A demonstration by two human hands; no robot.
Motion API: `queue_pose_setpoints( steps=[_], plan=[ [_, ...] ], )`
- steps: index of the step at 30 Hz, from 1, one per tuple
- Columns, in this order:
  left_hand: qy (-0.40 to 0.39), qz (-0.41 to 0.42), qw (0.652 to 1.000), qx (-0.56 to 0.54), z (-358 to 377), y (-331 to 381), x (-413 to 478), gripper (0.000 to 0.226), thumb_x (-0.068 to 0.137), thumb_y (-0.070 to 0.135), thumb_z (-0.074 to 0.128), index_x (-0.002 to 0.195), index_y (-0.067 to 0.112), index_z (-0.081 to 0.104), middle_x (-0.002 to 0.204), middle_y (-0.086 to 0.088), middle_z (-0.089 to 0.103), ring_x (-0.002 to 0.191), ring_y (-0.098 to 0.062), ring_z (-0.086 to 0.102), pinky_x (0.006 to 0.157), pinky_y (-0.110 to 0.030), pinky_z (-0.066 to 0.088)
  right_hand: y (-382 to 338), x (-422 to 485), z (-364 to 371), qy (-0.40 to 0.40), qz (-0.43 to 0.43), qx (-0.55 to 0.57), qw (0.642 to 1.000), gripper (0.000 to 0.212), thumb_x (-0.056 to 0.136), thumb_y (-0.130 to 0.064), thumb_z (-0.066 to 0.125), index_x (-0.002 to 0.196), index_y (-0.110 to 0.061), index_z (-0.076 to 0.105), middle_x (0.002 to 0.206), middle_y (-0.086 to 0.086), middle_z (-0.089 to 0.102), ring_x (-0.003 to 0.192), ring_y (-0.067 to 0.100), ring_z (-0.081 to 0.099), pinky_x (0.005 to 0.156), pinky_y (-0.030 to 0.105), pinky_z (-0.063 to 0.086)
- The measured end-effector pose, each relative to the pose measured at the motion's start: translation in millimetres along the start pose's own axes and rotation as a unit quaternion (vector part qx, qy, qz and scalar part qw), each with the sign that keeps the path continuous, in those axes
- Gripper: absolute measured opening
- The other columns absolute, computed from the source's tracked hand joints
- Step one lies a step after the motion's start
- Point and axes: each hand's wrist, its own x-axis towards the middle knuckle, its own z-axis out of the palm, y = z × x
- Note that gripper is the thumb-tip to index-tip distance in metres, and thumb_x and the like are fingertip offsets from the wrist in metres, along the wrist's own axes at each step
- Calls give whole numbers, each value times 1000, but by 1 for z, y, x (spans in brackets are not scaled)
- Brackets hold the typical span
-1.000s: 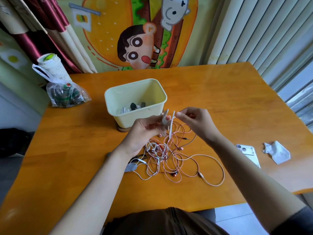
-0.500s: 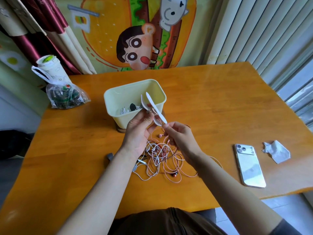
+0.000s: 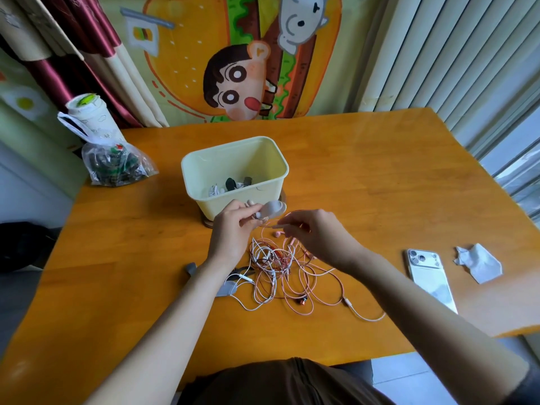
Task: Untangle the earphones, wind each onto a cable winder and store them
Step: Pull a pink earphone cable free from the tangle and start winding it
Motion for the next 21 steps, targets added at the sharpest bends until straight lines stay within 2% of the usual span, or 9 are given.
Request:
queue_pose_setpoints(
  steps=[3,5,7,9,12,15,18,21],
  plan=[
    [-46,30,998,-15,0,3,-3,36,81,-4,68,117,3,66,83,8,55,85,-5,54,77,-2,42,1,7,-19,43,-25,-42,998,15,90,-13,62,100,-9,72,85,-3,69,63,-6,52,61,-1,36],
    [-74,25,996,-34,1,6,-2,39,82,-3,67,120,4,64,87,4,58,90,-7,56,79,-2,41,2,10,-27,65,-35,-52,996,13,88,-12,64,97,-9,73,83,-5,67,62,-11,50,62,-1,36],
    [-90,15,994,-52,1,7,-1,40,83,-3,66,122,5,62,94,0,62,98,-12,58,83,-4,42,4,10,-32,80,-39,-56,994,12,87,-11,65,94,-9,74,82,-7,65,63,-11,50,63,0,37],
    [-106,-1,991,-76,0,9,-1,42,83,-3,66,122,12,60,97,4,63,103,-13,59,90,-10,45,6,10,-35,92,-38,-51,994,11,86,-10,65,93,-9,74,83,-5,68,64,-8,52,63,1,39],
    [-168,-19,975,-143,-3,18,-5,45,81,-3,67,114,26,60,96,11,63,102,-3,59,94,-17,46,11,11,-38,107,-26,-25,994,9,85,-10,67,90,-11,75,81,-4,69,62,-9,56,61,4,39],
    [-221,-8,952,-211,-5,30,-9,43,80,-5,66,107,30,66,99,3,66,101,1,61,94,-19,47,15,13,-38,114,-8,29,993,6,82,-13,70,83,-18,73,79,-5,70,65,-3,60,63,7,42],
    [-198,-2,939,-281,-6,37,-10,36,79,-2,66,103,25,70,98,5,70,99,-6,63,91,-25,50,15,13,-37,126,27,156,979,7,83,-11,70,78,-17,70,71,-8,67,60,-6,58,60,7,42],
    [-144,-31,917,-370,-5,41,-9,32,76,9,67,101,27,75,99,-2,71,96,-16,62,88,-30,50,11,9,-31,123,61,230,963,13,86,-11,66,75,-14,69,53,-14,58,46,0,42,47,11,30]
  ],
)
